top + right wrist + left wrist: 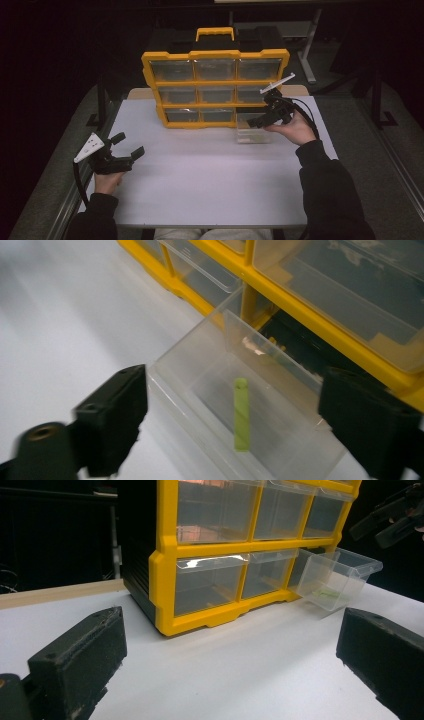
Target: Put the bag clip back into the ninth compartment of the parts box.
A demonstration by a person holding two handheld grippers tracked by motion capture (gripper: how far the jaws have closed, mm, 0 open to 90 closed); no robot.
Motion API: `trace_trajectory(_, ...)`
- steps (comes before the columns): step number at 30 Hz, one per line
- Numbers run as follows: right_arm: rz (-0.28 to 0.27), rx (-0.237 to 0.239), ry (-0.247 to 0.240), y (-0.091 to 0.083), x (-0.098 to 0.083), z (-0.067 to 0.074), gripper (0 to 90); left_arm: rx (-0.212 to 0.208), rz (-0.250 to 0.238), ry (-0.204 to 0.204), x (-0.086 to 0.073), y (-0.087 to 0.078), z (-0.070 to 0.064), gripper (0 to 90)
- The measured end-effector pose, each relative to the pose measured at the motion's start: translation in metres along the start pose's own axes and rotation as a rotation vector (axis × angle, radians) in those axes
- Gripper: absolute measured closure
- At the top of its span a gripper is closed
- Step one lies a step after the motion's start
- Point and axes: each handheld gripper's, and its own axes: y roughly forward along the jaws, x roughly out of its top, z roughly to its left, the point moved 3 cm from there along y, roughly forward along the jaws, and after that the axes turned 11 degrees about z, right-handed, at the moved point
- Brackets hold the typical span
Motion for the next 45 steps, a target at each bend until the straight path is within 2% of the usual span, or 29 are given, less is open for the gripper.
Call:
trace_trajectory(1, -0.001, -0.019, 0.015, 0.000, 0.000, 0.000, 0.0, -0.002, 0.001, 0.000, 0.000, 0.000, 0.000, 0.0)
trace_trajectory(2, -0.001, -0.019, 0.015, 0.000, 0.000, 0.000, 0.0, -0.002, 0.001, 0.000, 0.000, 0.000, 0.000, 0.0)
trace_trajectory(3, -0.013, -0.033, 0.039, -0.002, -0.002, -0.002, 0.0, -0.003, 0.004, 0.004, 0.000, 0.000, -0.001, 0.0)
trace_trajectory(8, -0.047, -0.027, 0.072, -0.007, -0.005, -0.004, 0.0, -0.002, 0.006, 0.006, 0.000, 0.000, -0.001, 0.0)
trace_trajectory(10, -0.084, -0.010, 0.084, -0.012, -0.008, -0.005, 0.0, -0.002, 0.003, 0.003, 0.000, 0.000, -0.001, 0.0)
trace_trajectory(12, -0.096, -0.014, 0.086, -0.013, -0.010, -0.005, 0.0, -0.002, 0.001, 0.003, 0.000, 0.000, -0.001, 0.0)
trace_trajectory(15, -0.168, -0.027, 0.132, -0.019, -0.016, -0.006, 0.0, -0.003, 0.003, 0.004, 0.000, 0.000, -0.001, 0.0)
trace_trajectory(17, -0.195, -0.027, 0.143, -0.021, -0.020, -0.006, 0.0, -0.002, 0.002, 0.005, 0.000, 0.000, -0.001, 0.0)
trace_trajectory(30, -0.267, -0.016, 0.139, -0.024, -0.042, -0.004, 0.0, -0.001, 0.007, 0.005, -0.001, 0.001, -0.001, 0.0)
trace_trajectory(39, -0.321, -0.029, 0.113, -0.024, -0.053, 0.001, 0.0, -0.001, 0.006, 0.006, -0.001, 0.000, -0.001, 0.0)
trace_trajectory(45, -0.317, -0.038, 0.120, -0.023, -0.059, 0.003, 0.0, -0.005, 0.008, 0.005, -0.001, 0.001, -0.002, 0.0)
